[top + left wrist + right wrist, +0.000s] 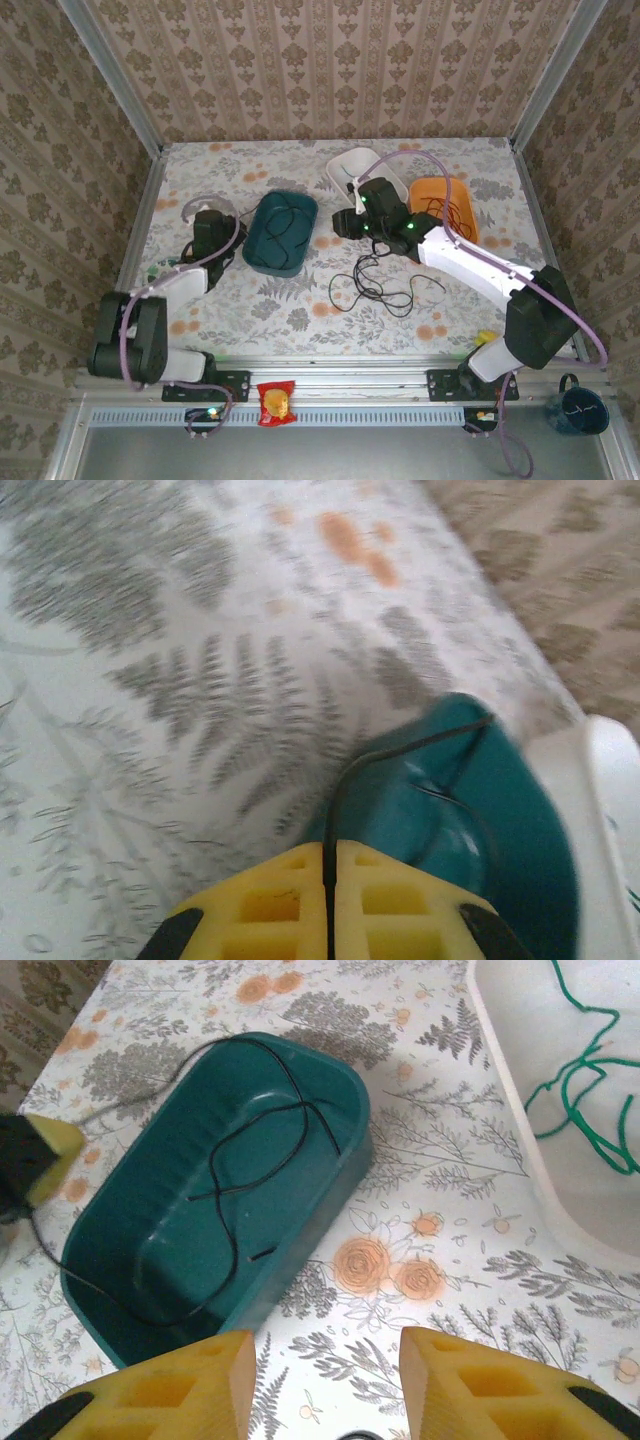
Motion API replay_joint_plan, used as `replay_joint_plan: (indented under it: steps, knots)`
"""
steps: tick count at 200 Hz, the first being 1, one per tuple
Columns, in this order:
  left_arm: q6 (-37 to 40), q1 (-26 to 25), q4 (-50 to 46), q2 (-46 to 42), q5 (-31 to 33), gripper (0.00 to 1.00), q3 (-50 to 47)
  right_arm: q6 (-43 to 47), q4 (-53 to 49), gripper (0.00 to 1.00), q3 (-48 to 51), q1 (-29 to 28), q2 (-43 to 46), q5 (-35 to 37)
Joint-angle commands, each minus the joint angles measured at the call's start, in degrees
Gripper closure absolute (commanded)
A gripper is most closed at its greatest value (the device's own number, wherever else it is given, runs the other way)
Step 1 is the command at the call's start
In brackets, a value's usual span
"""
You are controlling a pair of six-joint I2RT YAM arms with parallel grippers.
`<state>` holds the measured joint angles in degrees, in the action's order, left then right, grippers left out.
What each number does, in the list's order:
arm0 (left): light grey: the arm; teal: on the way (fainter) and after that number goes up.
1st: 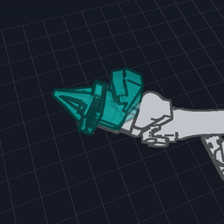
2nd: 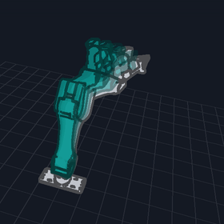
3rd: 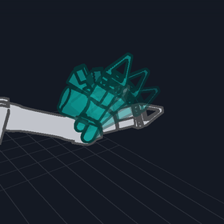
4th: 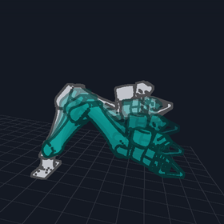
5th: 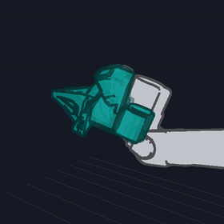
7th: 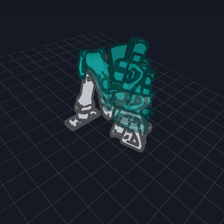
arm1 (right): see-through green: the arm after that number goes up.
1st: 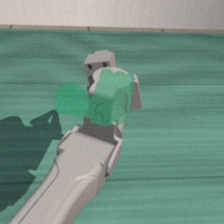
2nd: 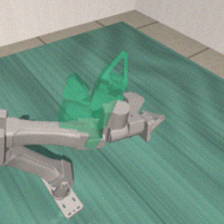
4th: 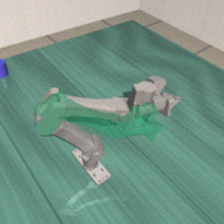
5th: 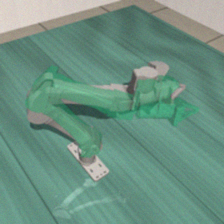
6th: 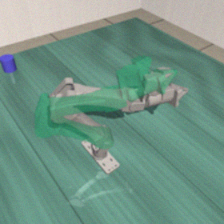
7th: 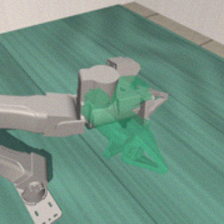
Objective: Untangle the cables
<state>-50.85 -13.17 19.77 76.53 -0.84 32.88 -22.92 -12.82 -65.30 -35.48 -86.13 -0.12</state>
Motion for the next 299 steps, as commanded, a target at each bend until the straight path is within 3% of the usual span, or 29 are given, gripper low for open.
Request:
replay_joint_plan:
  steps: [1,41,96,148,152,173,185,225,263,280,299]
  knots:
    - [9.4,-4.3,-1.1,-5.0,2.1,1.00,3.9,-1.1,0.6,0.57,1.9,0.4,1.9,1.7]
    - [11.0,-9.5,-12.3,-2.9,0.8,1.00,8.6,-1.4,0.3,0.57,2.9,0.9,2.0,1.8]
    - [7.8,-12.7,-22.5,6.2,8.8,1.00,10.5,0.0,-1.3,0.57,1.3,1.4,2.5,1.8]
    - [10.1,-15.7,-32.8,17.6,12.6,1.00,21.9,-0.2,-3.1,0.57,1.6,1.4,2.1,1.2]
    - [10.4,-16.0,-33.3,18.2,12.9,0.96,22.9,-0.4,-3.3,0.57,1.9,1.4,2.2,1.5]
    - [12.1,-17.4,-33.8,19.4,13.7,0.54,27.2,-0.9,-4.3,0.57,3.8,1.7,3.1,2.8]
    - [12.7,-18.0,-34.2,18.9,14.2,0.38,29.2,-1.6,-4.9,0.56,5.4,2.3,4.1,3.2]
    - [15.6,-21.5,-37.4,13.2,21.8,0.06,33.0,-4.4,-9.8,0.54,11.1,4.8,9.8,4.3]
    - [16.5,-26.4,-44.6,7.5,40.7,0.00,33.6,-9.0,-17.6,0.51,17.3,8.9,14.7,7.4]
    - [15.8,-26.8,-46.9,6.2,42.6,0.00,32.8,-9.9,-19.4,0.51,21.0,11.3,15.6,6.2]
    - [17.4,-27.3,-44.2,4.7,39.5,0.00,29.9,-11.0,-18.2,0.51,24.5,14.2,14.9,2.3]
